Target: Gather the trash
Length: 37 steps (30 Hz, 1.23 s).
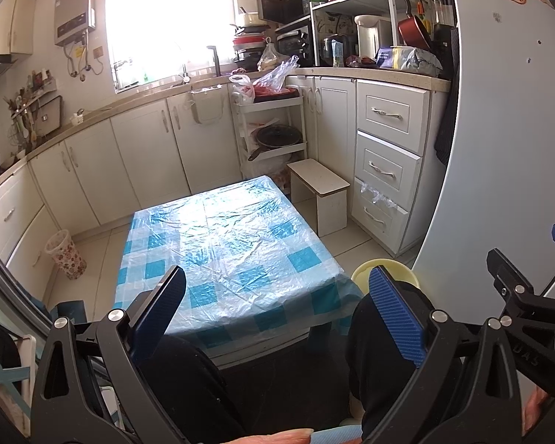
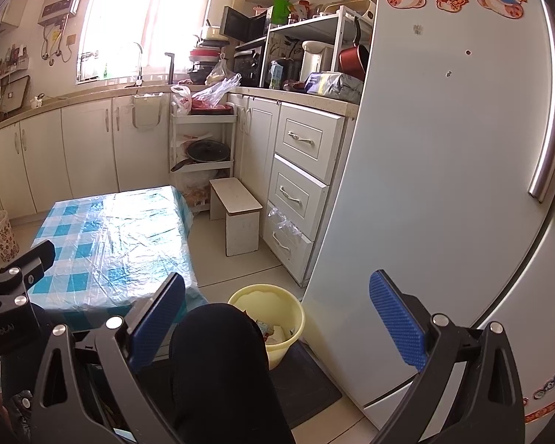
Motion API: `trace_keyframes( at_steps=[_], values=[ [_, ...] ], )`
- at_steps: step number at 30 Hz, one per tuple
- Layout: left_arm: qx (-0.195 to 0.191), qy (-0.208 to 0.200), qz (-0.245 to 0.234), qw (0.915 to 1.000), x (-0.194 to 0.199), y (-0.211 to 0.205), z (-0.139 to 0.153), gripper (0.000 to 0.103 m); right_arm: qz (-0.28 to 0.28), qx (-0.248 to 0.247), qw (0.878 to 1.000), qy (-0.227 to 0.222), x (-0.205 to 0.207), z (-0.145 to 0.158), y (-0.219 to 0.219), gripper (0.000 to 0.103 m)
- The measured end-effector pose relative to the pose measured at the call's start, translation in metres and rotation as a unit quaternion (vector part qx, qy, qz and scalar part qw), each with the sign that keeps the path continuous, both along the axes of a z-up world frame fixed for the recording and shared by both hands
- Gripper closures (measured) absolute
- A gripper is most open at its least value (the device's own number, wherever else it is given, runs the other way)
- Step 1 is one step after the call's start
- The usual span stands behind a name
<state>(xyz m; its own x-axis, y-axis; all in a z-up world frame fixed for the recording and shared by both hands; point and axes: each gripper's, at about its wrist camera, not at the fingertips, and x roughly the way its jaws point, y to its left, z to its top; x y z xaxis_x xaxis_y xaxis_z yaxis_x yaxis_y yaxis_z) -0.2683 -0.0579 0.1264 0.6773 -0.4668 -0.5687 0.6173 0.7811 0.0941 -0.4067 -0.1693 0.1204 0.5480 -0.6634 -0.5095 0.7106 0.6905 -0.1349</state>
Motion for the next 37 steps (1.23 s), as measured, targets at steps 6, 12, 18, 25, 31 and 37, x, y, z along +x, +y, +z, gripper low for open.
trace_keyframes(
  at_steps=[6,12,18,25,31,37],
  values=[
    [-0.002,-0.002,0.004,1.0000,-0.001,0.002,0.000,0.008,0.001,0.000,1.000,-0.001,-0.001,0.001,0.000,0.007],
    [-0.005,0.002,0.010,0.9999,0.002,0.004,0.001,0.008,0.004,-0.001,1.000,0.002,0.002,0.000,0.004,0.007],
    [-0.005,0.007,0.018,0.9998,0.005,0.003,-0.001,0.008,0.010,-0.001,1.000,0.007,0.007,-0.002,0.004,0.007],
    [-0.022,0.008,0.044,0.9988,0.015,0.010,-0.004,0.008,0.020,0.004,1.000,0.007,0.014,-0.005,0.004,0.007],
    [0.004,0.040,0.057,0.9976,0.043,0.009,-0.021,0.008,0.040,0.011,0.999,0.005,0.036,-0.007,0.002,0.007],
    [0.012,0.061,0.083,0.9946,0.076,0.013,-0.036,0.008,0.063,0.023,0.998,0.010,0.067,-0.014,-0.002,0.007]
  ],
)
